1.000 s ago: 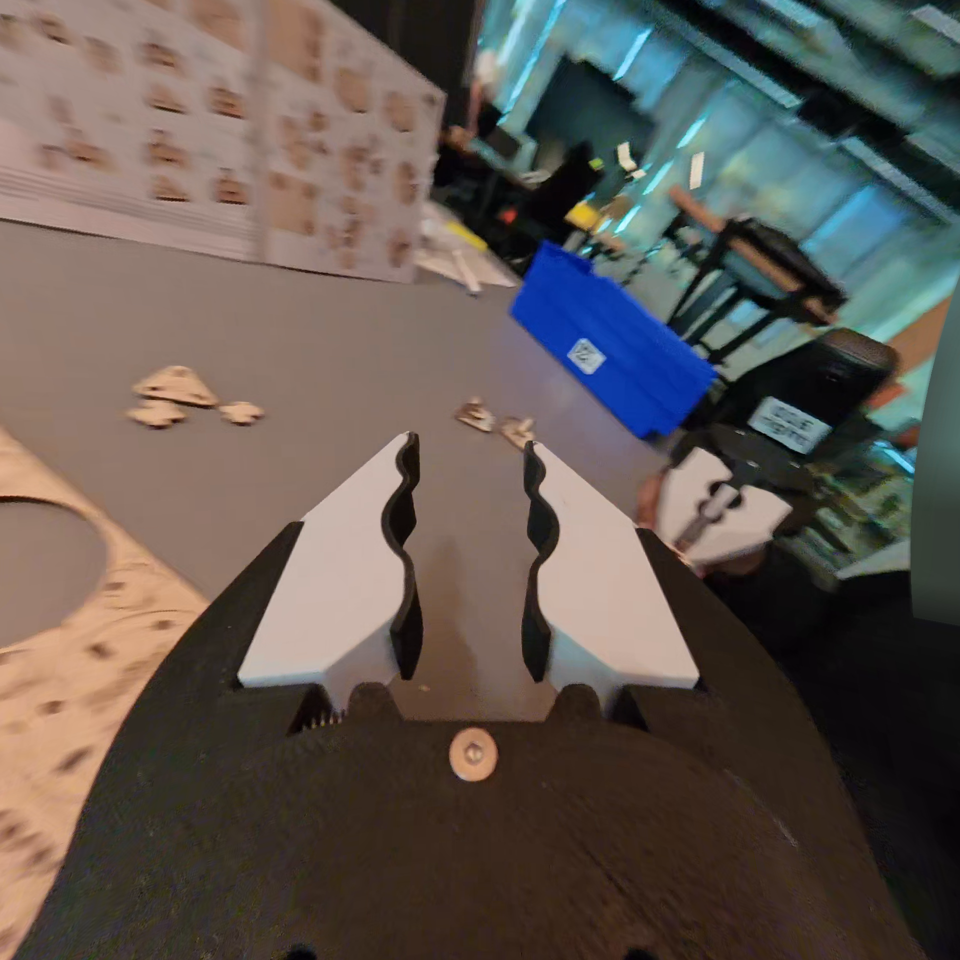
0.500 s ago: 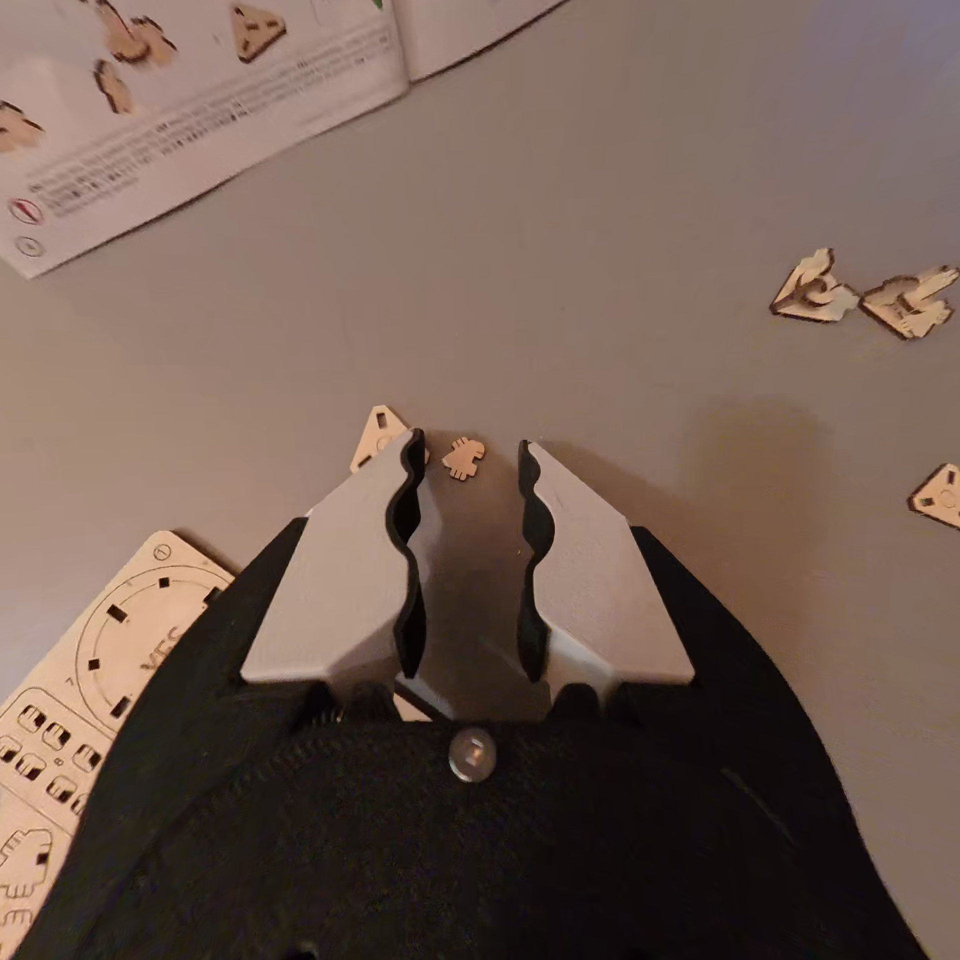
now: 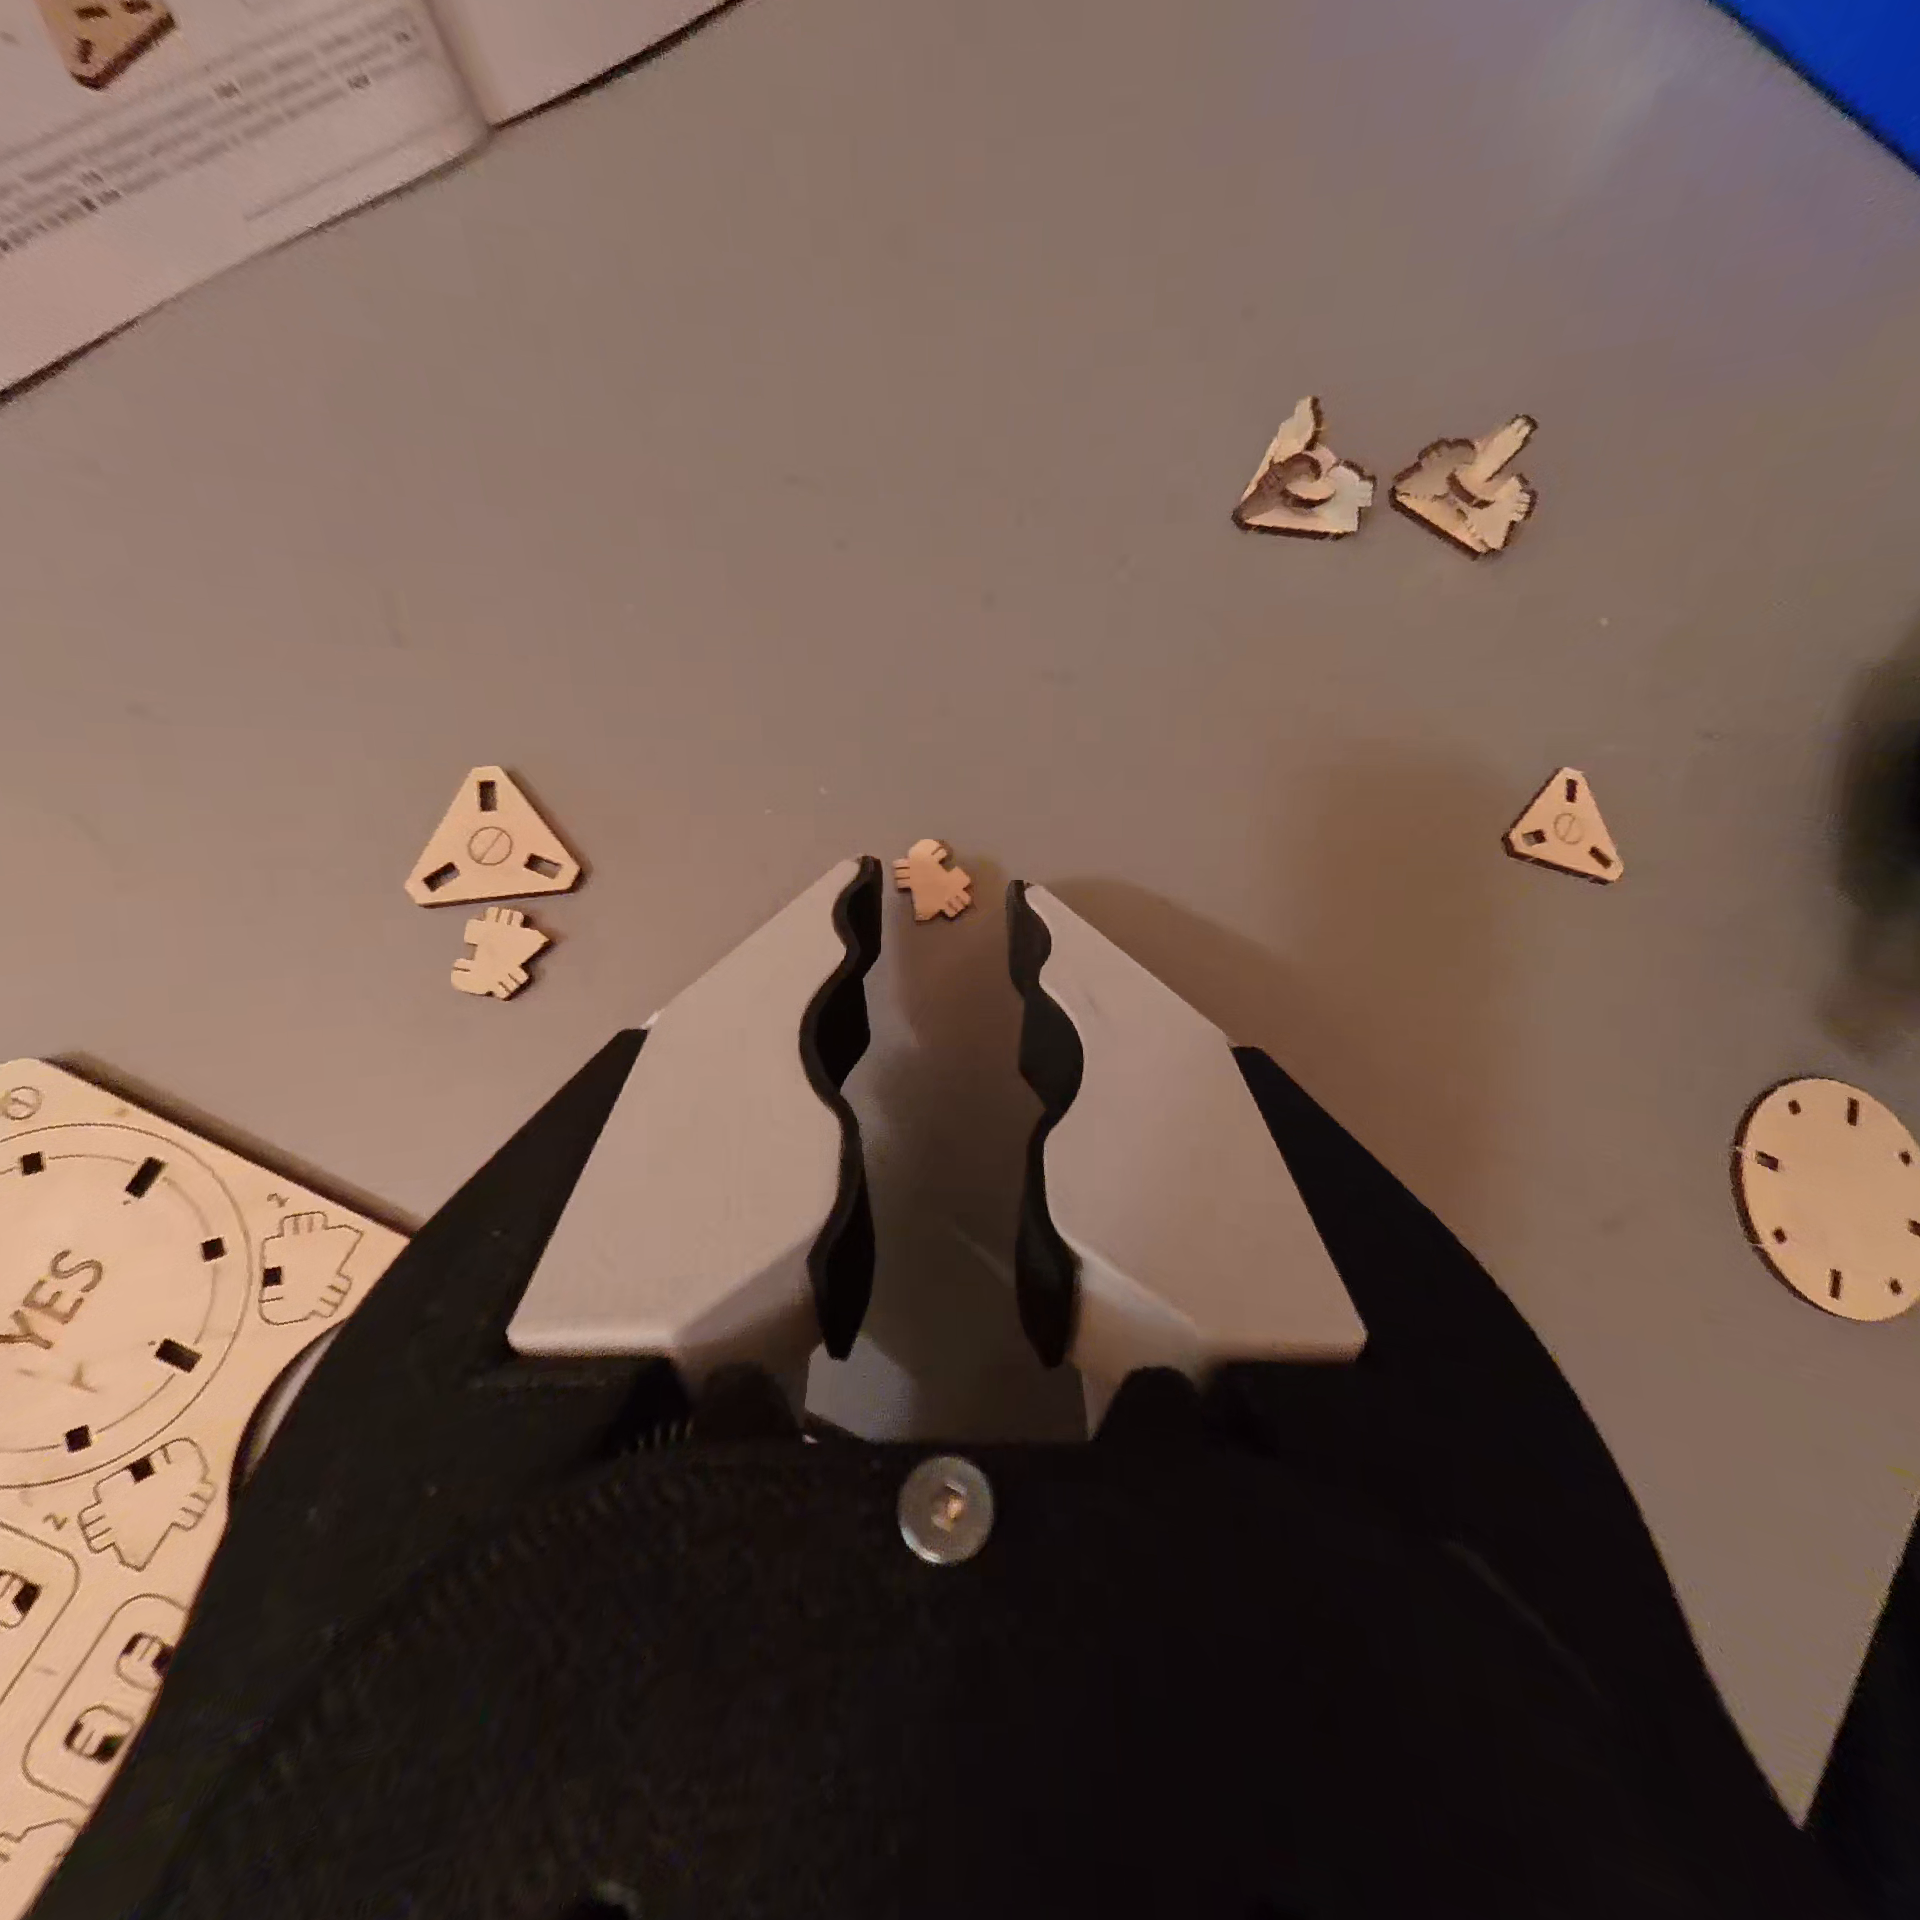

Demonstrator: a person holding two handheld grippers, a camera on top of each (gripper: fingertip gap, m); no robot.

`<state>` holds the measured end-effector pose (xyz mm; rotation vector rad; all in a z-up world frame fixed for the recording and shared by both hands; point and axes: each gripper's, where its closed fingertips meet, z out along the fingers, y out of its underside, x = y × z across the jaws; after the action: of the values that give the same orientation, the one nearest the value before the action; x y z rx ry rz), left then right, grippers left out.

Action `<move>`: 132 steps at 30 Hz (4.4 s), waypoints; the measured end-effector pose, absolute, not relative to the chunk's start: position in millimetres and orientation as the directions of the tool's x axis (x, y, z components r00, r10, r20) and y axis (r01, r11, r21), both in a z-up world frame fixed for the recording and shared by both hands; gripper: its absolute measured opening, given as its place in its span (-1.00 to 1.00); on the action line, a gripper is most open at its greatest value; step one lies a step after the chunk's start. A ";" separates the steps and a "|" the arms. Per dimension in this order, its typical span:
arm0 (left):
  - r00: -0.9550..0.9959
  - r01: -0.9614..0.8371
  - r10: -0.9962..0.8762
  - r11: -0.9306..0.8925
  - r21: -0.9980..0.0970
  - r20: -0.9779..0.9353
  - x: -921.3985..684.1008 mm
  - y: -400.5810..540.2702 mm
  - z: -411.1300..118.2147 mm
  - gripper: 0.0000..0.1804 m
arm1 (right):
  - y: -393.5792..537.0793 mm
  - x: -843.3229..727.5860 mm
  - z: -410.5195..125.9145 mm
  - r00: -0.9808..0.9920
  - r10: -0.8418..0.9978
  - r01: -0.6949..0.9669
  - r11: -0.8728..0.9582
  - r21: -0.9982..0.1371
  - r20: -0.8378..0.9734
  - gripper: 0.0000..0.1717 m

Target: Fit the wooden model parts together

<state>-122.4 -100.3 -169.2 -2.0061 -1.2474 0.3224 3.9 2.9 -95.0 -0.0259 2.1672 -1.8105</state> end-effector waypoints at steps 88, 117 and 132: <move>0.890 0.223 0.356 0.201 -0.954 0.283 12.6 22.0 -55.5 -0.80 | 21.1 14.0 -50.9 -0.666 0.115 -0.745 -0.067 -0.663 0.737 -1.00; 0.838 0.379 0.304 0.275 -0.883 0.454 1.8 10.4 -62.3 -1.00 | 18.8 10.8 -54.6 -0.938 -0.042 -0.336 -0.150 -0.930 0.345 -0.69; 0.612 0.779 0.022 0.154 -0.607 0.791 15.2 30.9 -95.1 -1.00 | 18.5 23.8 -92.5 -0.833 -0.171 -0.534 0.005 -0.845 0.526 -0.94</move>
<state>15.2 30.9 -95.1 -1.3196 -0.7664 -0.6263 23.8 18.5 -92.5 -0.8749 2.3993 -2.2725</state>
